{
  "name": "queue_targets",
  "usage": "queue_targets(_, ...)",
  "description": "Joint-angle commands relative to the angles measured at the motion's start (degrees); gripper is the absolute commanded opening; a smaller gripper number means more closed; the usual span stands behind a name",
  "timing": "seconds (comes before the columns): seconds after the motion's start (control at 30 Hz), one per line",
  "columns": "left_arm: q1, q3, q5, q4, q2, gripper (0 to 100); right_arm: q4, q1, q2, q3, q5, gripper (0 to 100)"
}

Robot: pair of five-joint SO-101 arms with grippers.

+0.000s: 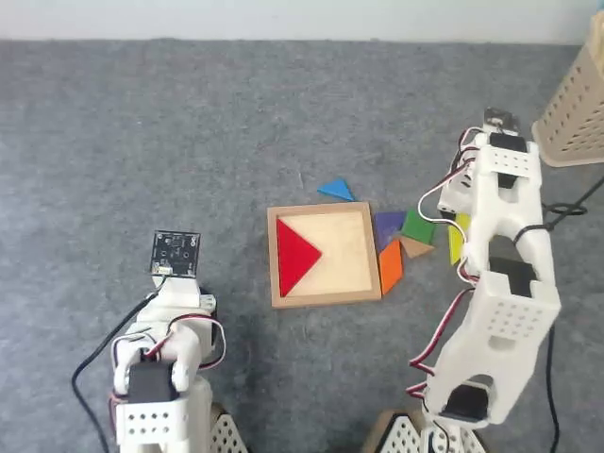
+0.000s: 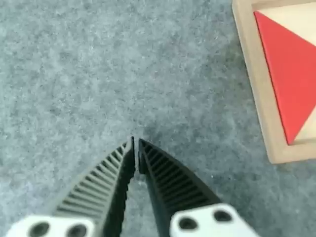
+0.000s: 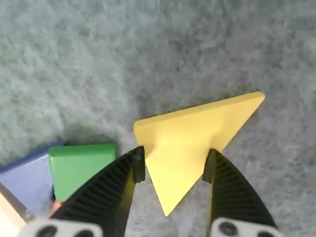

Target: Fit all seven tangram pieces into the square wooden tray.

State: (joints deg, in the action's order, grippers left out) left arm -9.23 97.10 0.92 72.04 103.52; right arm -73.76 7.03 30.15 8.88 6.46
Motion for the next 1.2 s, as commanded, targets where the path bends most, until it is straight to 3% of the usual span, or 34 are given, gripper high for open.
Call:
queue_targets(0.0, 0.26, -0.57, 0.09, 0.35, 1.05, 2, 0.66, 0.75, 0.92, 1.32, 1.14, 19.5)
queue_targets(0.27, 0.26, -0.57, 0.09, 0.35, 1.05, 2, -1.36, -1.19, -2.42, 1.76, 3.78, 19.9)
queue_targets(0.5, 0.26, -0.57, 0.09, 0.35, 1.05, 2, -9.98, -5.32, -6.29, 8.09, 27.34, 19.9)
queue_targets(0.57, 0.26, -0.57, 0.09, 0.35, 1.05, 2, -10.24, -5.05, -4.79, 9.49, 30.77, 20.2)
queue_targets(0.73, 0.26, -0.57, 0.09, 0.35, 1.05, 2, -10.77, -3.12, 1.19, 13.71, 31.03, 31.6)
queue_targets(1.17, 0.26, -0.57, 0.09, 0.35, 1.05, 2, -14.02, -0.75, 12.97, 26.37, 31.03, 29.7)
